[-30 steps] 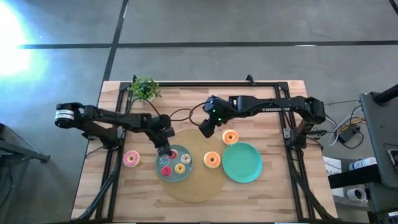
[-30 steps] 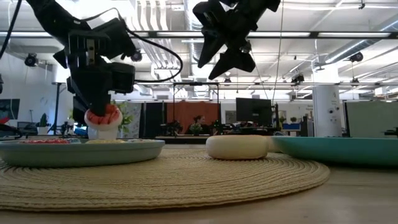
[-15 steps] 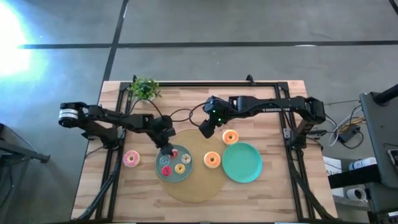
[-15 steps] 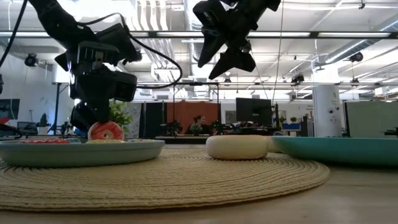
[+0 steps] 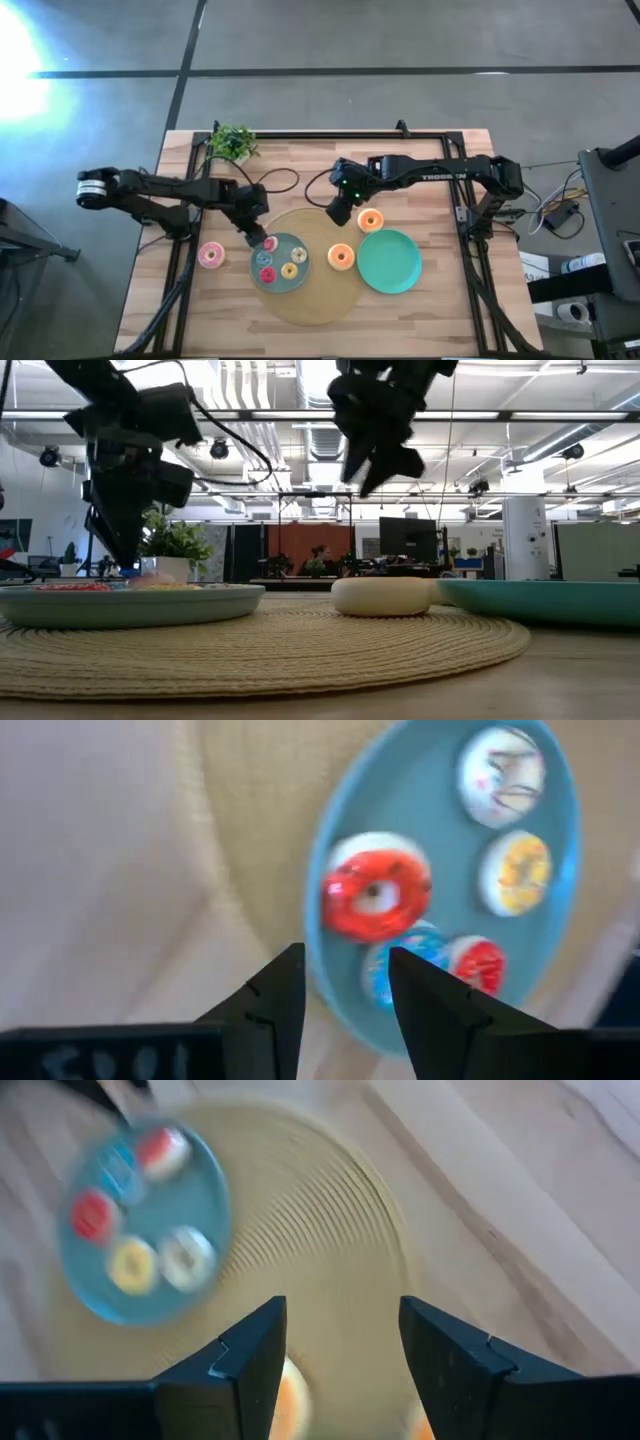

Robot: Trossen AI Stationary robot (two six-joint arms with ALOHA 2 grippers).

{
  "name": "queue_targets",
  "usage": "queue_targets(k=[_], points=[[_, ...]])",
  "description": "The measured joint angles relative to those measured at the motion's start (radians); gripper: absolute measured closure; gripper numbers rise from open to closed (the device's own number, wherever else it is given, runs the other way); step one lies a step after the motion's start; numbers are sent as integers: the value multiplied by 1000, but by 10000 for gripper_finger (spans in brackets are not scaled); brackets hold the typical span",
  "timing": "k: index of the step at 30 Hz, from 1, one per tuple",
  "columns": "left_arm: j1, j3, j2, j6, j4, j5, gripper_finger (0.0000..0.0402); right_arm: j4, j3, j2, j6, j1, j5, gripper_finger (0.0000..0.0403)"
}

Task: Pick & Place donuts
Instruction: Put the small orange donut on the blue plate, then put the large pink donut on the green plate

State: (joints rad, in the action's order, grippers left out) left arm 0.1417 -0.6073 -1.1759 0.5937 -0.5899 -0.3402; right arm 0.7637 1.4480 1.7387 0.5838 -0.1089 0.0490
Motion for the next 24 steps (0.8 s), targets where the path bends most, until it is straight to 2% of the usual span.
queue_targets(k=[5, 10, 14, 18, 24], points=[[0, -42, 87, -10, -82, 118, 282, 146, -99, 0, -41, -6, 7, 224], [0, -100, 153, -10, -77, 171, 282, 136, -241, -2, -6, -6, 38, 235], [0, -132, 190, -11, -116, 182, 282, 64, -277, -9, 31, 17, 38, 242], [-3, -130, 210, 0, -275, 182, 282, -18, -271, -16, 37, 34, 32, 249], [-56, -104, 200, 10, -605, 184, 284, -99, -248, -16, 32, 26, 19, 258]])
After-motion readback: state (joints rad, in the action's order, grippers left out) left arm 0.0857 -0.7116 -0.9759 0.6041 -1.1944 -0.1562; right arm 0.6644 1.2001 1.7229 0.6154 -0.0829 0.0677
